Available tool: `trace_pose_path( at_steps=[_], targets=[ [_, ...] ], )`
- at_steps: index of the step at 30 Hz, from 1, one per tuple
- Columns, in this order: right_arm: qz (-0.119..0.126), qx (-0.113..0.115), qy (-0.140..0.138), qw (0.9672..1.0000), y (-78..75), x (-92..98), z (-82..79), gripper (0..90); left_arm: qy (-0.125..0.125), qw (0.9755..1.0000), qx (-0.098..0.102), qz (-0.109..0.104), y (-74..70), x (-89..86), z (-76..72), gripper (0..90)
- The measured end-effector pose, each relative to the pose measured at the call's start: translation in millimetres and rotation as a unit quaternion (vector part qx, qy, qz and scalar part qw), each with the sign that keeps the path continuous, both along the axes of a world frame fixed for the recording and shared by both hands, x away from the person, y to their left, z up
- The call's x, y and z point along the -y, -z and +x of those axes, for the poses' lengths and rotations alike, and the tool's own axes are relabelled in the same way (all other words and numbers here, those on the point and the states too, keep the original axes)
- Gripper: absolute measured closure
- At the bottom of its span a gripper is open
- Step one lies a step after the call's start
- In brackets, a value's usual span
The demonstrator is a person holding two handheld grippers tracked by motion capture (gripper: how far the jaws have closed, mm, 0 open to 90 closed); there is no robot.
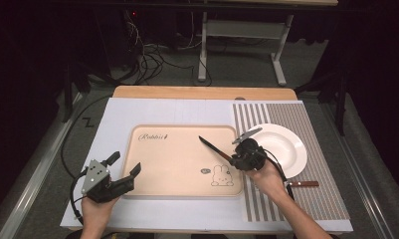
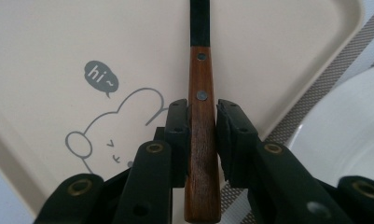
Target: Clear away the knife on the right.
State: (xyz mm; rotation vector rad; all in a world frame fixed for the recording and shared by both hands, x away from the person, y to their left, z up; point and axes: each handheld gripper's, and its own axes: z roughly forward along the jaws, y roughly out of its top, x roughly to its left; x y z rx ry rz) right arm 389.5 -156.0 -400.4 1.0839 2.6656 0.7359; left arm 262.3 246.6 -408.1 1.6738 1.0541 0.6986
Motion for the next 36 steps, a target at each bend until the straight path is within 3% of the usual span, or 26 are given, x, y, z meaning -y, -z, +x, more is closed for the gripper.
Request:
trace_pose_path(
  at_steps=[21, 31, 36],
  targets=[
    [-0.007, -0.023, -0.012, 0.9996, 19.0, -6.4, -16.8, 74.1, 0.000, 1.0000, -0.001, 0.001, 0.3, 0.5, 0.1, 21.7],
    [0.006, -0.005, -0.012, 0.9999, 14.2, -4.7, -17.3, 68.3, 0.000, 1.0000, -0.001, 0.002, 0.3, 0.6, -0.2, 21.7],
    [0.013, 0.002, -0.014, 0.9998, 10.8, -6.7, -17.3, 77.6, 0.001, 1.0000, -0.002, 0.000, 0.8, 0.8, -1.0, 21.7]
  ],
)
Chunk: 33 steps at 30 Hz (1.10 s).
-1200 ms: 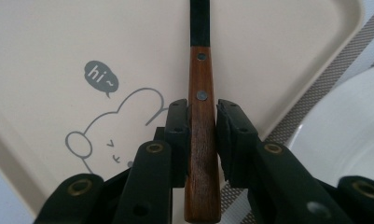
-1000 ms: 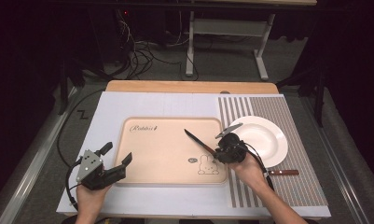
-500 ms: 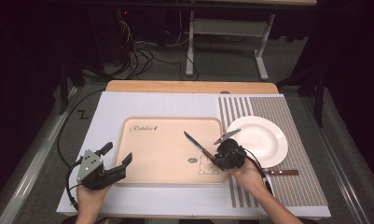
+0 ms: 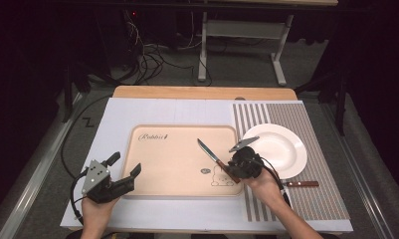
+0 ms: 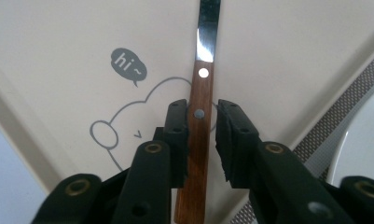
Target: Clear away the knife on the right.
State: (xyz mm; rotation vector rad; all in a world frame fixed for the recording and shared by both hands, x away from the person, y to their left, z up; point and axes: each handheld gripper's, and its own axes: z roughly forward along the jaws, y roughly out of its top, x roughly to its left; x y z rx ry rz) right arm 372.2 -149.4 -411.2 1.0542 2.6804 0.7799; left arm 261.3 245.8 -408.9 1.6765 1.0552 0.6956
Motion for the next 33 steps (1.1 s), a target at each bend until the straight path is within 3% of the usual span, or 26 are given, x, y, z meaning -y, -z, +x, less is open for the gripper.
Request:
trace_pose_path(
  at_steps=[2, 6, 18, 33],
  targets=[
    [0.004, 0.004, -0.012, 0.9999, -1.4, -3.8, 1.5, 84.7, 0.000, 1.0000, 0.000, -0.001, -0.1, 0.3, -0.3, 21.7],
    [0.010, 0.006, -0.023, 0.9997, 0.3, -13.1, 4.5, 90.0, -0.004, 1.0000, -0.001, 0.000, 0.1, -1.1, -0.4, 21.7],
    [-0.008, -0.007, -0.037, 0.9993, 17.0, -37.8, 13.3, 90.0, -0.004, 1.0000, -0.005, -0.005, 0.2, -1.6, 0.0, 20.7],
    [-0.009, -0.001, -0.022, 0.9997, 17.8, -36.0, 18.9, 90.0, -0.010, 0.9999, -0.007, -0.002, 1.2, -1.0, 0.5, 20.3]
  ],
)
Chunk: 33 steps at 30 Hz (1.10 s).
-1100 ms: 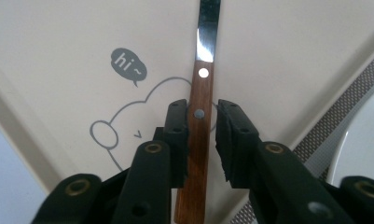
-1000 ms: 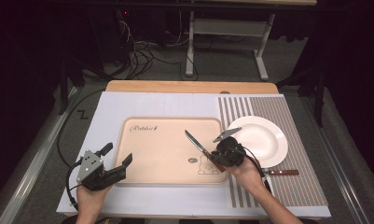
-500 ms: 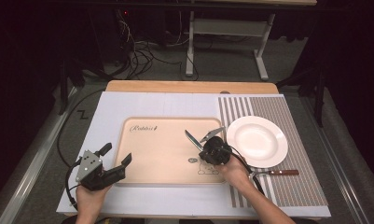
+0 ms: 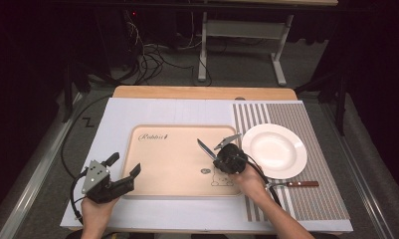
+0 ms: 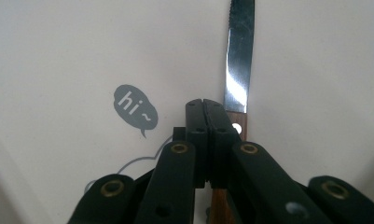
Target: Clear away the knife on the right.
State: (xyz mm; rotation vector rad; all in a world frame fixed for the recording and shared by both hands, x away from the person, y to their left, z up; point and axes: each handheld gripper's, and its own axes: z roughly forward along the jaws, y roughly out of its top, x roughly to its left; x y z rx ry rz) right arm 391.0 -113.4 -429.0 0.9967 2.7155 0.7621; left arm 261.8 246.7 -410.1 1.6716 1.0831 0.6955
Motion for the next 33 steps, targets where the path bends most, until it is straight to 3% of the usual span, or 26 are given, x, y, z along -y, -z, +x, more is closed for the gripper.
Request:
trace_pose_path(
  at_steps=[33],
  targets=[
    [-0.011, 0.002, 0.017, 0.9998, -0.7, 15.1, 10.1, 90.0, -0.005, 1.0000, 0.002, 0.003, -0.2, 1.2, -0.5, 18.6]
  ],
)
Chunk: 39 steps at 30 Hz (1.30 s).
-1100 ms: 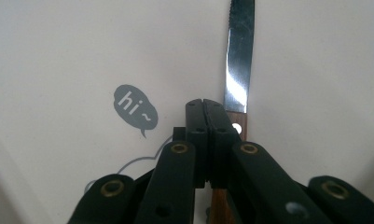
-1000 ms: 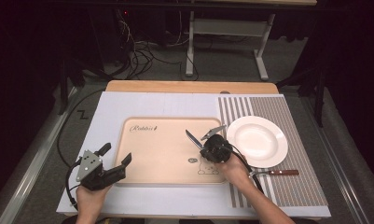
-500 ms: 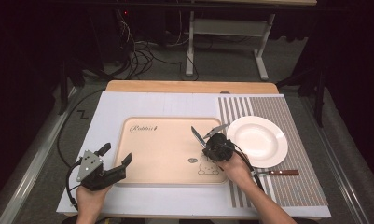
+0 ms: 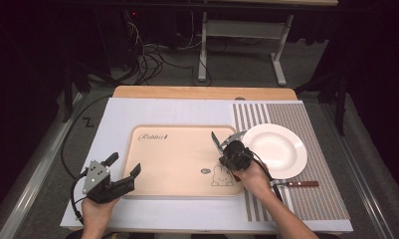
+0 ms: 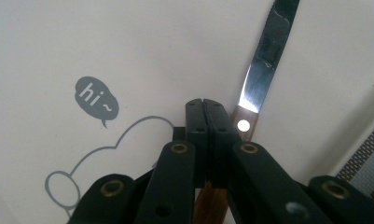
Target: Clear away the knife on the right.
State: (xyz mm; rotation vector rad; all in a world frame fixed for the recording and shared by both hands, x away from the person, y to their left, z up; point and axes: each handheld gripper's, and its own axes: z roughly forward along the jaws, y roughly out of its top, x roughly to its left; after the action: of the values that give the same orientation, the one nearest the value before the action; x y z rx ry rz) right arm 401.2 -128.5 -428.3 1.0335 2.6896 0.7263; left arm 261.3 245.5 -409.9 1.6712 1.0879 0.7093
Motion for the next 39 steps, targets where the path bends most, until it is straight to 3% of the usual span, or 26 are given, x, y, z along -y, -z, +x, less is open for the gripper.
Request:
trace_pose_path(
  at_steps=[11, 31, 39],
  targets=[
    [0.004, -0.004, 0.014, 0.9999, 0.1, 4.7, 3.0, 90.0, -0.001, 1.0000, 0.000, -0.001, 0.0, -0.7, 0.1, 18.7],
    [0.005, -0.001, 0.014, 0.9999, 0.2, 12.1, 7.1, 89.3, -0.004, 1.0000, 0.003, -0.001, -0.8, -1.5, -0.5, 18.8],
    [0.033, 0.009, 0.009, 0.9994, -3.5, 15.1, 1.2, 76.4, -0.002, 1.0000, 0.000, -0.001, -0.1, -1.0, 0.5, 18.7]
  ],
)
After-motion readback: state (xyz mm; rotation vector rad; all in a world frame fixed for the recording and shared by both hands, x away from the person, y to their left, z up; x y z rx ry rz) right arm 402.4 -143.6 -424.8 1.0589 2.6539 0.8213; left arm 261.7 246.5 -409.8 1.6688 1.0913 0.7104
